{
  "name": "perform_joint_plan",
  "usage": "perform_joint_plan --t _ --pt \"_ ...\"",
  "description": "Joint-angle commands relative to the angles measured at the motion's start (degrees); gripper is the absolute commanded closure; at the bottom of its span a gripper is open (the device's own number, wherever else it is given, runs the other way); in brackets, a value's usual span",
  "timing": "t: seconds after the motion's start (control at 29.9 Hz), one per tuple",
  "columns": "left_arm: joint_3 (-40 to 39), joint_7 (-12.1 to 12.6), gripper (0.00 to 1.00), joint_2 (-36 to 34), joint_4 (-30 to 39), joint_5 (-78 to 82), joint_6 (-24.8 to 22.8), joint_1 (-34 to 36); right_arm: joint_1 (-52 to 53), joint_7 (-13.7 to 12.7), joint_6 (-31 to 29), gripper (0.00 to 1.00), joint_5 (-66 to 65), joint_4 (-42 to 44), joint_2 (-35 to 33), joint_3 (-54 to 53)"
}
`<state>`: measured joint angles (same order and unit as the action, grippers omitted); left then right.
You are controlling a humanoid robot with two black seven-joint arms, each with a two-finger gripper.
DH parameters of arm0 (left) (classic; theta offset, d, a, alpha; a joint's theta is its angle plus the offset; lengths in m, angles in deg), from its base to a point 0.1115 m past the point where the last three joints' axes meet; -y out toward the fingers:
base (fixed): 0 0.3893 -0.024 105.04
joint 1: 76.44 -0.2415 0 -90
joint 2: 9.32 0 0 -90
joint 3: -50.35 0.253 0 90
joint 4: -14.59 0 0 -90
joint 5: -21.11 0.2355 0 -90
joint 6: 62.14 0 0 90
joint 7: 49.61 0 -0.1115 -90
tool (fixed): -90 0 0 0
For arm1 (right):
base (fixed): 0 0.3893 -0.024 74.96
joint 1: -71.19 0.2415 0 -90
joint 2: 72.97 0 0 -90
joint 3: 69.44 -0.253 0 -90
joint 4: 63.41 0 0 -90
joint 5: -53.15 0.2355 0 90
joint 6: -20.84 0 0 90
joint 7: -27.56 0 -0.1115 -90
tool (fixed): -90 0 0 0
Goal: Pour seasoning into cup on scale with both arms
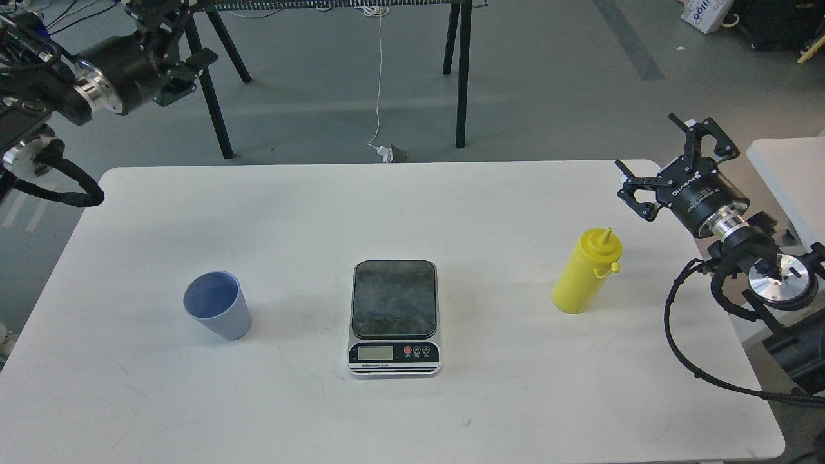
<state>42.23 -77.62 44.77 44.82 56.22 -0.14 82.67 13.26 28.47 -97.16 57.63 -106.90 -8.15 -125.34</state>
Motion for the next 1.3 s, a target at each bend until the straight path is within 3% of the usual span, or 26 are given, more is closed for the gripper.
perform_joint_plan --t 0.0,0.23,0.33,0.47,0.77,1.27 --pt "-0.05 0.02 0.0 -0.83 2.98 22.83 0.0 4.97 0.79 0.06 0.0 0.01 0.0 -0.1 0.04 -0.08" --pt "0.21 0.02 0.0 -4.95 20.02 61.1 0.0 7.09 1.41 -0.03 0.0 0.01 0.0 -0.02 0.04 0.0" --pt "1.96 0.02 0.0 -7.5 26.09 69.11 0.0 6.74 1.41 -0.03 0.0 0.01 0.0 -0.02 -0.14 0.0" --pt "9.95 0.02 0.0 -11.54 31.29 75.01 0.0 6.65 1.33 -0.03 0.0 0.01 0.0 -0.02 -0.31 0.0" --pt "23.85 0.02 0.0 -14.98 32.44 79.95 0.0 5.95 1.15 0.06 0.0 0.01 0.0 0.16 -0.05 0.0" --pt "23.51 0.02 0.01 -13.58 32.79 79.42 0.0 1.91 0.89 -0.03 0.0 0.01 -0.09 0.51 -0.05 0.09"
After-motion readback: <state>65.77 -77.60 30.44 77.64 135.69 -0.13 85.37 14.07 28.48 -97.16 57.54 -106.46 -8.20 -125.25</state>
